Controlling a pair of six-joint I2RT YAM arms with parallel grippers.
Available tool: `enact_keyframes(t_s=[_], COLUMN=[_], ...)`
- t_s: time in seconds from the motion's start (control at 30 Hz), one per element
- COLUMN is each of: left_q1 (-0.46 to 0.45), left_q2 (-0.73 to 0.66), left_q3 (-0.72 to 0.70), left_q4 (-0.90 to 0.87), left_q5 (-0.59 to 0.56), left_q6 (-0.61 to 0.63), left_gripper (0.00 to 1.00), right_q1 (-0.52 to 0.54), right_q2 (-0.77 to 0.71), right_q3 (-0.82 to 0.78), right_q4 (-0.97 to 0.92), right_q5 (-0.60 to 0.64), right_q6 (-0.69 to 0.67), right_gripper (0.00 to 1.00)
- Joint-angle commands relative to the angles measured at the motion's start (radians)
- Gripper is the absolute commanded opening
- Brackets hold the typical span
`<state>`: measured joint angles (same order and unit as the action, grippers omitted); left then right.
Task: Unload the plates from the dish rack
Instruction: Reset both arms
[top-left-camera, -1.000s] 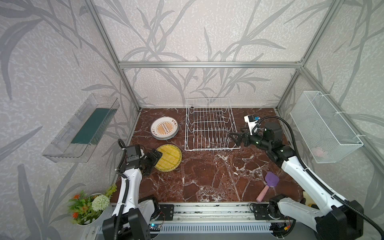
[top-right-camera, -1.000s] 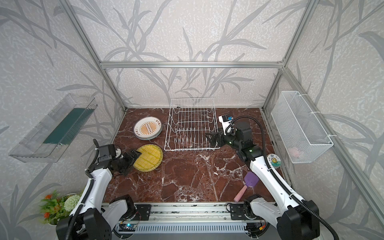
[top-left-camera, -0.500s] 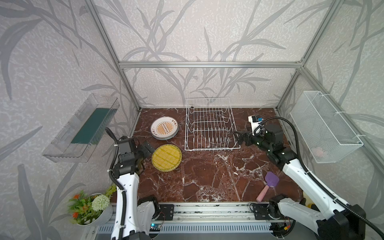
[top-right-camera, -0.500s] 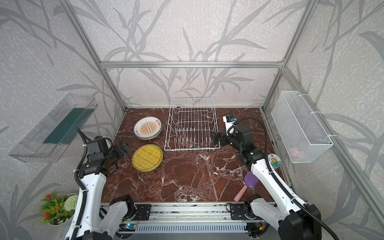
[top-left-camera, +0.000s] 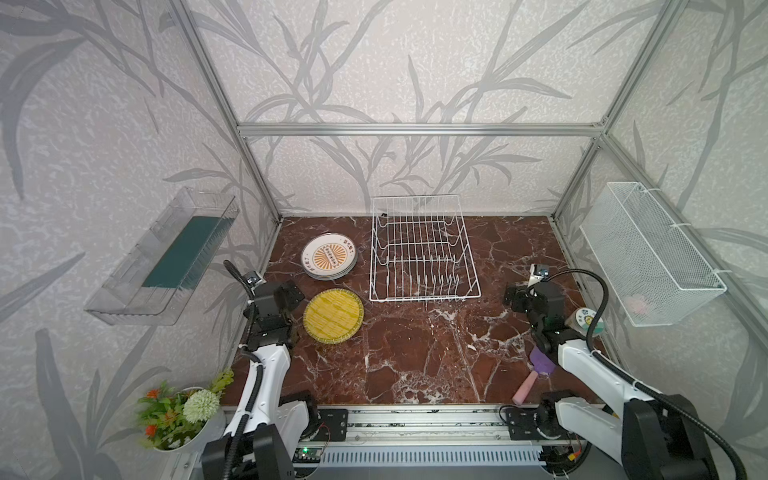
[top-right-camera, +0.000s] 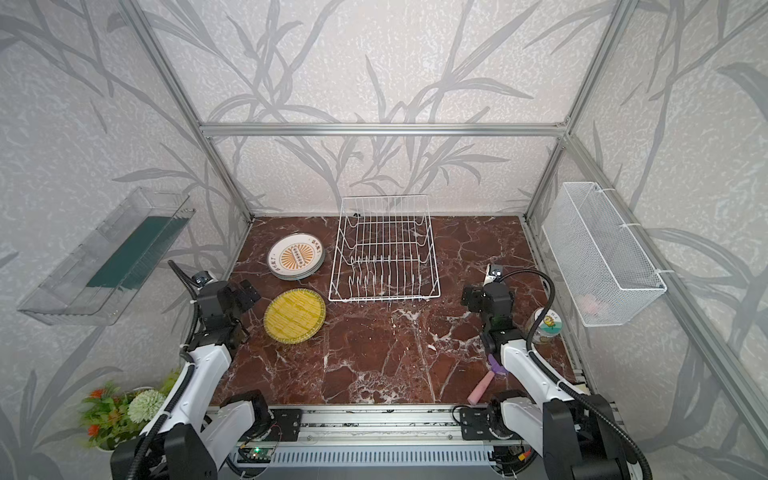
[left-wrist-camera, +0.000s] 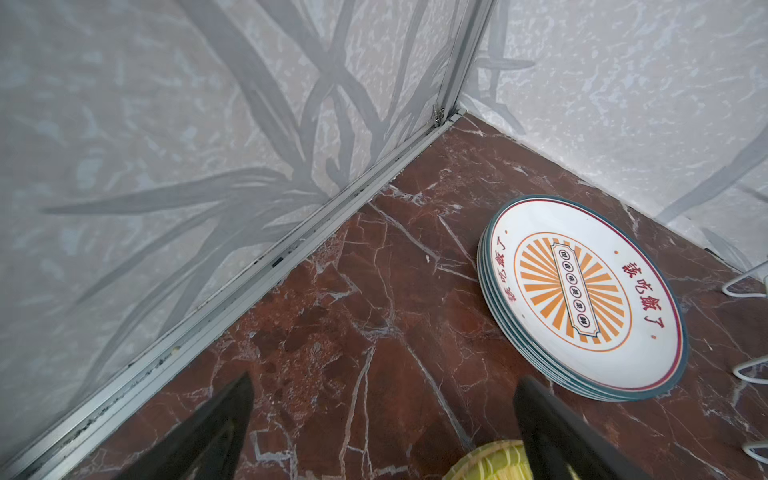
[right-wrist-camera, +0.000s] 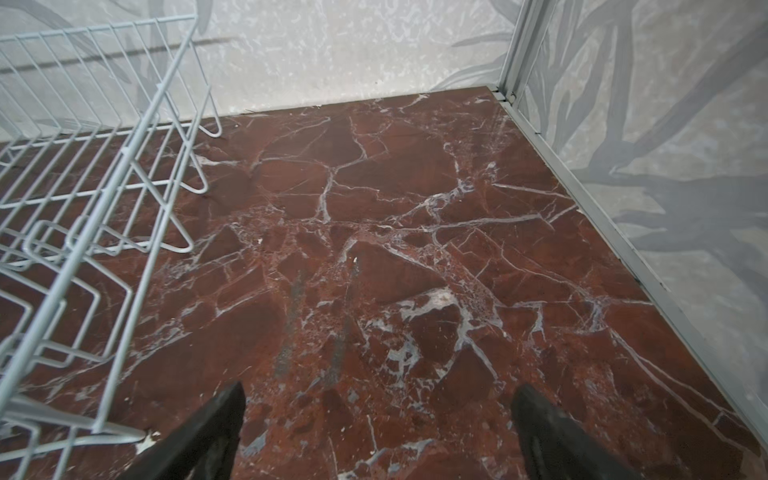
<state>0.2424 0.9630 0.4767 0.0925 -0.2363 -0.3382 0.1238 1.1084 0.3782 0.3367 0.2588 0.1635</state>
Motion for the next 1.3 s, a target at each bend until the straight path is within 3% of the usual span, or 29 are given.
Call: enact_keyframes(t_s=[0.0,0.17,0.5,0.67,0.87,1.03,1.1,1.27], left_q1=[-0.05,-0.138,-0.154,-0.157,-0.156,-0.154,-0.156,-0.154], left_q2=[0.064,0.212,0.476,0.441,0.494,0.565,0.637,0.632], left_q3=[-0.057,-0.105,-0.198,-0.181,-0.254,-0.258,-0.262,-0.267], left_q4=[0.257,0.474,0.901,0.808,1.024,1.084,1.199,1.198], left_q5=[-0.122,-0.132,-0.132,-0.111,-0.05,0.051,0.07,0.056], left_q6=[0.046,0.109,0.144,0.131,0.162,0.19,0.214,0.205], left_gripper=[0.99,0.99,0.99,0.99,0.99,0.99,0.99,0.99], right_q1=[-0.005,-0.007,-0.009,-0.009,-0.009,-0.008,-0.007,-0.007], right_q2=[0.07,0.192,0.391,0.464,0.427,0.43,0.432,0.432], right_q3=[-0.009,-0.037,-0.028,-0.03,0.003,0.001,0.0,0.001], right_q4=[0.183,0.343,0.581,0.663,0.542,0.551,0.557,0.555], right_q5=[0.078,0.08,-0.026,-0.053,-0.059,-0.06,-0.06,-0.062], right_q6=[-0.023,-0.079,-0.171,-0.188,-0.185,-0.187,-0.187,-0.188], right_gripper=[0.99,0.99,0.99,0.99,0.99,0.99,0.99,0.99])
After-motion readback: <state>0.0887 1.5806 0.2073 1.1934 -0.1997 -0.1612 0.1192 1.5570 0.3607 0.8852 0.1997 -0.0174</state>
